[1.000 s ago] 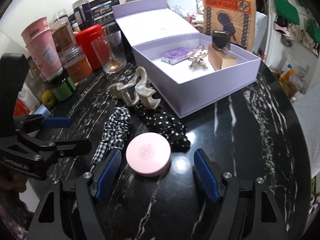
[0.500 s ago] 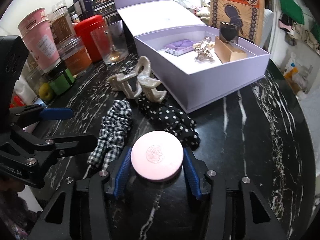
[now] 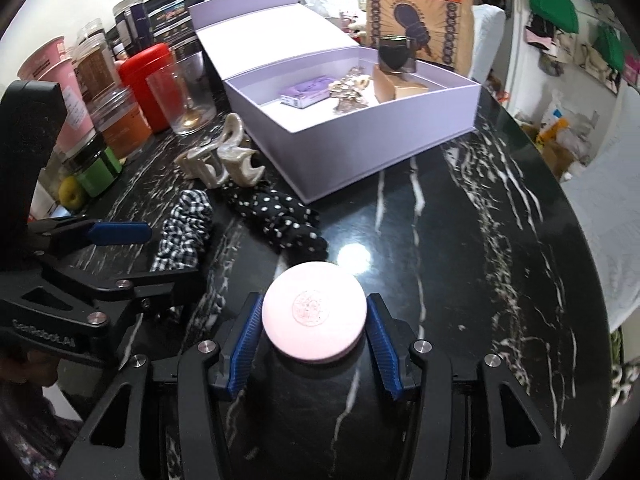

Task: Organize rigid objects
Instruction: 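Grasp the pink round compact with the right tool while the left grasps the gingham scrunchie, then lift the pink compact and gingham scrunchie off the table with both tools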

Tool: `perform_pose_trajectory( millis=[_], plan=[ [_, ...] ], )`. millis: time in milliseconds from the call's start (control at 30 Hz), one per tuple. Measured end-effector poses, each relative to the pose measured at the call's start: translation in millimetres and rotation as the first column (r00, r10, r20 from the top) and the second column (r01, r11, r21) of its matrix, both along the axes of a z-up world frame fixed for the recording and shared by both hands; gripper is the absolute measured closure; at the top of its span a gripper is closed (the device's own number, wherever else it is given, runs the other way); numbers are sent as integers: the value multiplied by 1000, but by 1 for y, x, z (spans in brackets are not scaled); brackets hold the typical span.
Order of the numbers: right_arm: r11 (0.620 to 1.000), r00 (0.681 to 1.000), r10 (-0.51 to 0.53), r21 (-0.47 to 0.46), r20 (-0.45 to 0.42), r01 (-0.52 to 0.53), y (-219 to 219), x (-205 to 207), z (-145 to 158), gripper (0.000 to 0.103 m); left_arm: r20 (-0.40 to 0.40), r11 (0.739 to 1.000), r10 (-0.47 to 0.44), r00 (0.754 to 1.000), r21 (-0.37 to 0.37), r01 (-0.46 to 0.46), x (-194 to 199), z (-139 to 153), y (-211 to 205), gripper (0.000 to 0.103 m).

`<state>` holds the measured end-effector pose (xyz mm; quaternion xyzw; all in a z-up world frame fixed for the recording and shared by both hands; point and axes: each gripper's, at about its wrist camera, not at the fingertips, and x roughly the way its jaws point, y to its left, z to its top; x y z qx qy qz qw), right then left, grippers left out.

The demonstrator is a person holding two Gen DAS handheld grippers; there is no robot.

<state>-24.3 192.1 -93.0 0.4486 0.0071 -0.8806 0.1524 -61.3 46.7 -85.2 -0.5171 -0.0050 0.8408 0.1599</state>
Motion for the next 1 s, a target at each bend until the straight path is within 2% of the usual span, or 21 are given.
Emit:
perform_pose_trajectory(
  millis=[67, 133, 200, 300, 467, 700, 767, 833, 1000],
  plan=[
    [1000, 1000, -7, 1, 1, 7, 2, 1, 0, 52, 1, 1000, 9, 1000, -15, -9, -1, -2, 2, 12],
    [1000, 1000, -11, 1, -5, 11, 4, 3, 0, 52, -9, 999, 28, 1000, -36, -28, -1, -2, 2, 22],
    [1000, 1000, -13, -1, -7, 13, 5, 4, 0, 52, -26, 998, 48, 999, -51, -49, -2, 0, 0, 48],
    [1000, 1000, -15, -2, -12, 15, 5, 5, 0, 52, -37, 997, 51, 998, -54, -53, -1, 0, -3, 66],
    [1000, 1000, -12, -3, -17, 12, 5, 8, -1, 52, -38, 998, 36, 999, -42, -37, 6, 1, -6, 71],
    [1000, 999, -13, 17, -29, 13, 2, 12, -1, 51, -34, 1000, 12, 999, -27, -13, 13, 0, -8, 71],
    [999, 999, -10, 30, -35, 11, 0, 13, -1, 49, -35, 1000, 11, 999, -26, -12, 14, 0, -8, 71],
    [999, 999, -5, 40, -39, 7, -2, 13, -2, 41, -38, 1000, 7, 999, -25, -8, 14, 0, -8, 71],
    [997, 999, -4, 76, -54, 8, -7, 11, -3, 41, -41, 1000, 4, 999, -17, -5, 13, 0, -8, 71]
  ],
)
